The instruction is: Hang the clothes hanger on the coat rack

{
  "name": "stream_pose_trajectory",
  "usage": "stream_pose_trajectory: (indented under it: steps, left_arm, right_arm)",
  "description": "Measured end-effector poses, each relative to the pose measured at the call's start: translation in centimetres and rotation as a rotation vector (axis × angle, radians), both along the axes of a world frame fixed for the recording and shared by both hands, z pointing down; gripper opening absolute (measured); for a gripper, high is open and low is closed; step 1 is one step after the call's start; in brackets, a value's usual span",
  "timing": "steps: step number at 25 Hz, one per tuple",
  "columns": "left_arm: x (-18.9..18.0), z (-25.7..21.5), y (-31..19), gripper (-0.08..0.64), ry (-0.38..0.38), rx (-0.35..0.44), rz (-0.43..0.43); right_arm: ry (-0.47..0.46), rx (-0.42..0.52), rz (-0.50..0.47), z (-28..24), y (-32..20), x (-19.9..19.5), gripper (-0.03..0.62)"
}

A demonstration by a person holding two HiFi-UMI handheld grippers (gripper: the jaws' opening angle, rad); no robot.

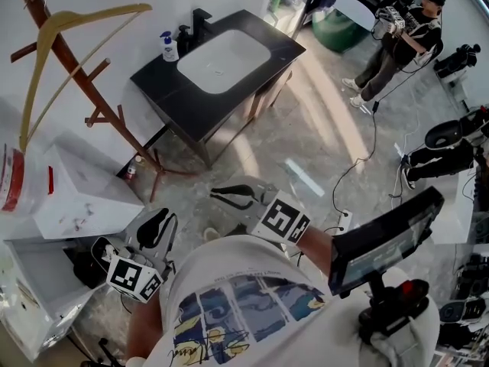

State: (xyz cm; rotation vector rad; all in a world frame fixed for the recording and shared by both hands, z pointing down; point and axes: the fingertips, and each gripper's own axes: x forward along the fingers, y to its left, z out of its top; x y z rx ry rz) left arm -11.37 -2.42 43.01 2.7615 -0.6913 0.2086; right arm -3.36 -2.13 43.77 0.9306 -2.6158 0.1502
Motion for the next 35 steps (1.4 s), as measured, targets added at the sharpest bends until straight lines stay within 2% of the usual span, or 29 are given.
stream_pose_trajectory:
  steps: [4,11,20,25,29,35]
  left_arm:
    - [1.4,-0.4,0.2,0.077,-0.025,0.028,0.014]
    - [4.1,0.3,-0.3,0.077,-0.022,0.002,-0.002]
    - [7.7,-0.3,-2.9,0.077,-0.015,-0.011,-0.097]
    - [8.0,-0.4,-2.4,0.077,0.000,-0.010,-0.133]
    - [8.3,-0.3,-2.9,0.077,0.004,0.000,-0.179]
    - [10.6,-0.5,-4.9,0.078,-0.003,-0.022,-0.217]
  right_arm:
    - [-0.012,0.015,-0.014,-0.7,0.1,0.4,0.017]
    - [-0.029,0.020,-0.060,-1.8,-1.0,2.4,0.005]
    - [-0.006,0.014,-0.172,-2.6,-4.0,5.6,0.003]
    - [-0.007,0.010,-0.218,-2.1,-3.9,5.4,0.003]
    - [0.035,0.018,-0.266,-2.3,-4.4,5.8,0.002]
    - [0.007,0.006,-0.294,-2.1,-6.9,8.4,0.002]
